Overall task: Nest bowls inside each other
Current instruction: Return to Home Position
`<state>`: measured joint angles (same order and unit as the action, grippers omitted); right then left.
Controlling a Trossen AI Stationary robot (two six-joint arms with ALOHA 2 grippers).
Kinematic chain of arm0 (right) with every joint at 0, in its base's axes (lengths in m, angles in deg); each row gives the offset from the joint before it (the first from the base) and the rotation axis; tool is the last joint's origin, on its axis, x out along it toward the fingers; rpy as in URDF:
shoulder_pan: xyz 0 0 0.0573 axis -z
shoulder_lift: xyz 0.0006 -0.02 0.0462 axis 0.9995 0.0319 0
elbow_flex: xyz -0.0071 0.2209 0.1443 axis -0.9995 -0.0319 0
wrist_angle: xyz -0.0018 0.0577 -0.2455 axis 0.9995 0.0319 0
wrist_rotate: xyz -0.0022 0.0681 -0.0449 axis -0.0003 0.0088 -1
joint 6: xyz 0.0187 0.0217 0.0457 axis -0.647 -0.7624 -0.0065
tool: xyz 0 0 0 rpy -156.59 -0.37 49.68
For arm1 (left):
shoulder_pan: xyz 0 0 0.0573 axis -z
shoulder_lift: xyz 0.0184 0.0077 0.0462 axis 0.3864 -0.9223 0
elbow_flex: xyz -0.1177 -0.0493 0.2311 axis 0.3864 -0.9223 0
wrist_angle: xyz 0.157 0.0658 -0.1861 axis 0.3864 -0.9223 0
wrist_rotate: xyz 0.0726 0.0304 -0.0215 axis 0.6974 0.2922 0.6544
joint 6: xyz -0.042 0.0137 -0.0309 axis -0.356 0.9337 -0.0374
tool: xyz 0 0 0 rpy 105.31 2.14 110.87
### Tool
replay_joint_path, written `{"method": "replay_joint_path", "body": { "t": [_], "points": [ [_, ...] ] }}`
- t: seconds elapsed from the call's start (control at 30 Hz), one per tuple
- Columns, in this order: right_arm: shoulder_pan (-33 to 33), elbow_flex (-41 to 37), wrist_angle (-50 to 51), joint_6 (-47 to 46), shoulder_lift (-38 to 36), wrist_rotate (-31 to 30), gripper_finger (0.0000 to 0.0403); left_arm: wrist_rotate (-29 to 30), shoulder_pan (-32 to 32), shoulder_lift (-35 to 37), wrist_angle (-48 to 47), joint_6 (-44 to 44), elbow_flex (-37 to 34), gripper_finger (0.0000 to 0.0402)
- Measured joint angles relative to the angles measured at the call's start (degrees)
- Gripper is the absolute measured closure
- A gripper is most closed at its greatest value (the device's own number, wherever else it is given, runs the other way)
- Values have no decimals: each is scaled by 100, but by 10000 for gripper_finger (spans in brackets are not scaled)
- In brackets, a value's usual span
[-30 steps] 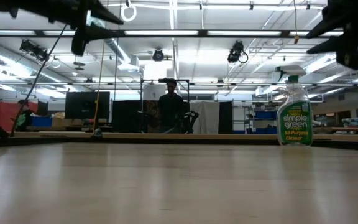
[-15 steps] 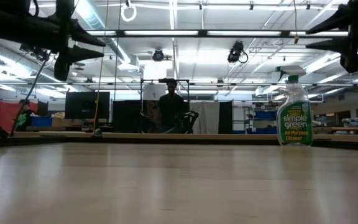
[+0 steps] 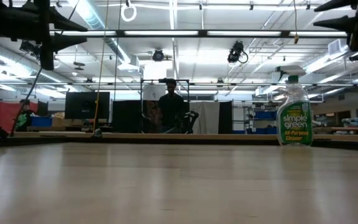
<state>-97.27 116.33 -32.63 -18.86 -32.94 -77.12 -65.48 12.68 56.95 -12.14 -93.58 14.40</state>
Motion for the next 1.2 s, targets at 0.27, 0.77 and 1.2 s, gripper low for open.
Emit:
{"method": "replay_joint_path", "body": {
  "t": [0.27,0.77,1.2],
  "points": [
    [0,-184,2,1,0,-129,254,-185,3,286,-310,-44,-60,287],
    [0,-1255,-1329,-177,4,-1,254,-589,3,371,-137,-650,-710,287],
    [-2,-2151,-2172,-586,4,-204,254,-513,3,395,-657,-705,-710,287]
  ]
}}
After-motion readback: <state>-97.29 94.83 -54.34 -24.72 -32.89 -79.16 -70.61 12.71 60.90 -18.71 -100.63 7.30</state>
